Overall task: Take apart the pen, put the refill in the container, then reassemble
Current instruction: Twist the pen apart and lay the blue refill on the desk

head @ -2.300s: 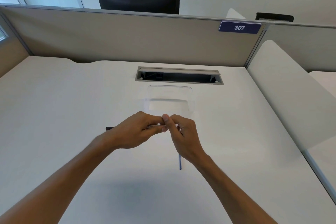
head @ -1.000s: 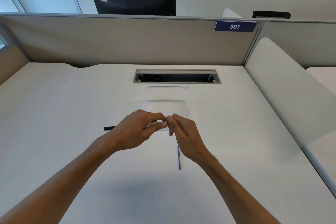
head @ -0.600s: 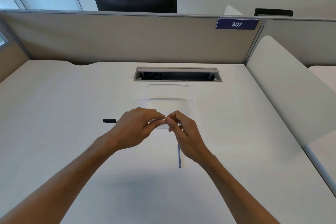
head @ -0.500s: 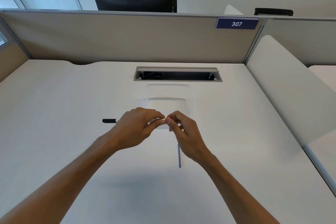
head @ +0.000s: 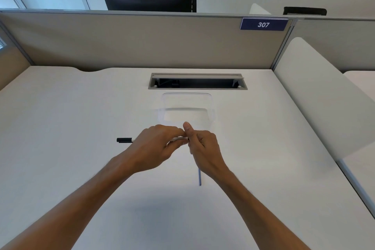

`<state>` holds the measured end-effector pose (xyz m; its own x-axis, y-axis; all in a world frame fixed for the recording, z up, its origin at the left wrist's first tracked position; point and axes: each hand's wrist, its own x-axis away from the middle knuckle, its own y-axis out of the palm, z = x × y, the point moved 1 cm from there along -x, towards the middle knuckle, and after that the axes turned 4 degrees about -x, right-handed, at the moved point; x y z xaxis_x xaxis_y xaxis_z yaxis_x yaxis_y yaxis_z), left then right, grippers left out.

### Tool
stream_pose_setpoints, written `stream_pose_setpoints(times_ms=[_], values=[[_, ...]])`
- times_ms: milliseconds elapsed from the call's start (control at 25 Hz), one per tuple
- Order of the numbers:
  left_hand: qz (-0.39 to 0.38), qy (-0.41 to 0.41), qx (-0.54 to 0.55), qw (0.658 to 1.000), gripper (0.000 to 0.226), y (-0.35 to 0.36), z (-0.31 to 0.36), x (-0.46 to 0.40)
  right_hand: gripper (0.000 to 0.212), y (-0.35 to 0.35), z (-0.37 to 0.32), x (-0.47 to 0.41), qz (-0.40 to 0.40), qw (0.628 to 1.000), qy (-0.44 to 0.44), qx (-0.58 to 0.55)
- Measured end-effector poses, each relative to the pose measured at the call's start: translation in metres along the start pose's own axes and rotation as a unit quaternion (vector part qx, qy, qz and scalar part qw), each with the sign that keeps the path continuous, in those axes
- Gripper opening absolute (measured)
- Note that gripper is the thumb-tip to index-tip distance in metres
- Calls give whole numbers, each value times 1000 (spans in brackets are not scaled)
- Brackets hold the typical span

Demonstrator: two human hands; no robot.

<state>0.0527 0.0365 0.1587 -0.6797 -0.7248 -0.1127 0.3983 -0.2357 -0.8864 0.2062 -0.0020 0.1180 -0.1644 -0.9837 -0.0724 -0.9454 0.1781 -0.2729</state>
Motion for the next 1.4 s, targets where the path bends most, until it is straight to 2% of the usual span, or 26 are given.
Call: stream_pose_setpoints(times_ms=[200,480,800,960,1160,1400], values=[[6,-1,7,1000,30,-2,5,-1,70,7,-5,-4,45,999,-10,-27],[-16,9,79,997,17,-12,6,-4,64,6,-6,-9,67,990,-104,-67],[-66,20,157,985,22,-21,11,-6,59,0,-8,-9,62,977,-198,-45],[-59,10,154,986,21,-22,12,-6,59,1,-7,-11,51,982,-183,-23],[-34,4,118,992,25,-21,-1,-6,43,-1,-10,-9,53,988,-144,4],[-21,-25,107,994,22,-18,-7,-3,38,-8,-8,-2,10,993,-108,-41]])
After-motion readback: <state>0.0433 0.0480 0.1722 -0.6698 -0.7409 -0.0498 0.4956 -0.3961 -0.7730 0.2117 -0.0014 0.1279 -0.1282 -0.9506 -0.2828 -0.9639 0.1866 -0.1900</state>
